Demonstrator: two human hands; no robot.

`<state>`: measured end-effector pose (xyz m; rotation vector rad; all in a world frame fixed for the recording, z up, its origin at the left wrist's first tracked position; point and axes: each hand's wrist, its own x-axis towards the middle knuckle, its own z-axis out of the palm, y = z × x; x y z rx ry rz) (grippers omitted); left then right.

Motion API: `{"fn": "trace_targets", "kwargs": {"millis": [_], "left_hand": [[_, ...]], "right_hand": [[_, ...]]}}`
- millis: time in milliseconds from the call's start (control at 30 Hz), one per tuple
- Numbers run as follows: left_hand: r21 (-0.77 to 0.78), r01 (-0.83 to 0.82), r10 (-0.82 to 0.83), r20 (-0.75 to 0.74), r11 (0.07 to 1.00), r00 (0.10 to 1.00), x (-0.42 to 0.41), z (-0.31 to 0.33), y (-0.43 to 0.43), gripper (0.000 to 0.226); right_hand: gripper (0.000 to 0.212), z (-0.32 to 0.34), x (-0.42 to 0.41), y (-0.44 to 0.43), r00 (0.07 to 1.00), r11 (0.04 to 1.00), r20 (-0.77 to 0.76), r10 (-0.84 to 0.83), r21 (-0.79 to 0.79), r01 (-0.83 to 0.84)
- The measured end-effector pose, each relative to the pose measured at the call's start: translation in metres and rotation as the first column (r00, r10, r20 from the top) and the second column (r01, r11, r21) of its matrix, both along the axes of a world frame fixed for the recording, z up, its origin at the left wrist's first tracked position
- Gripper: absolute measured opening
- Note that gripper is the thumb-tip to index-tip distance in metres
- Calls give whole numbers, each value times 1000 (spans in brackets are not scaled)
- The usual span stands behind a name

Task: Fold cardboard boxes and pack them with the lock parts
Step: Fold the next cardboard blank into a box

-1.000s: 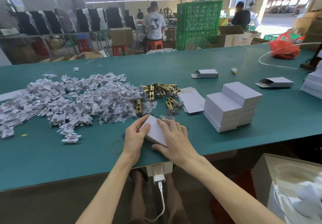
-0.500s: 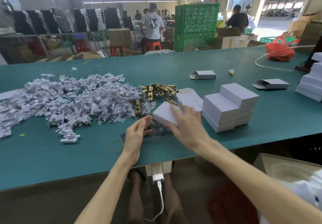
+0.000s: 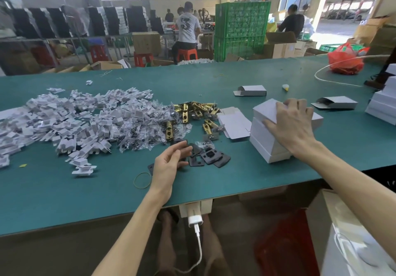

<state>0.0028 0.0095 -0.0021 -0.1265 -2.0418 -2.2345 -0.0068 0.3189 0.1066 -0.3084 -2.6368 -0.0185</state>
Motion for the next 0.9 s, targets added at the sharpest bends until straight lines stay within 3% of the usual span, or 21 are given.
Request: {"fn": "trace_targets", "kwargs": {"millis": [100,333,500,600,733,900], "left_hand": [[-11,2,-2,7,1000,1000,0,0,0,32],[-30,13,-13,8,999,1000,0,-2,-1,30],[-53,20,-19,11,998,1000,1,-1,0,33],[-64,17,-16,15,998,1000,2,0,1,33],[-77,7,-6,13,997,1000,3,1,1,32],[-79,7,-5,21,997,1000,2,1,3,32]], "right_hand": [[47,-5,-2,-6,1000,999,-10,16,-34,-17],[38,-7,-5,-4,1000,982,20,-9,187,6],[34,-13,-8,-24,970,947,-11,243,217,-235],[31,-27,-17,-55,919,880,149,365,267,-393],[49,-48,-42,-78,897,862,376,231,348,-368],[39,-54,-65,-81,876,892,467,120,336,-301]]}}
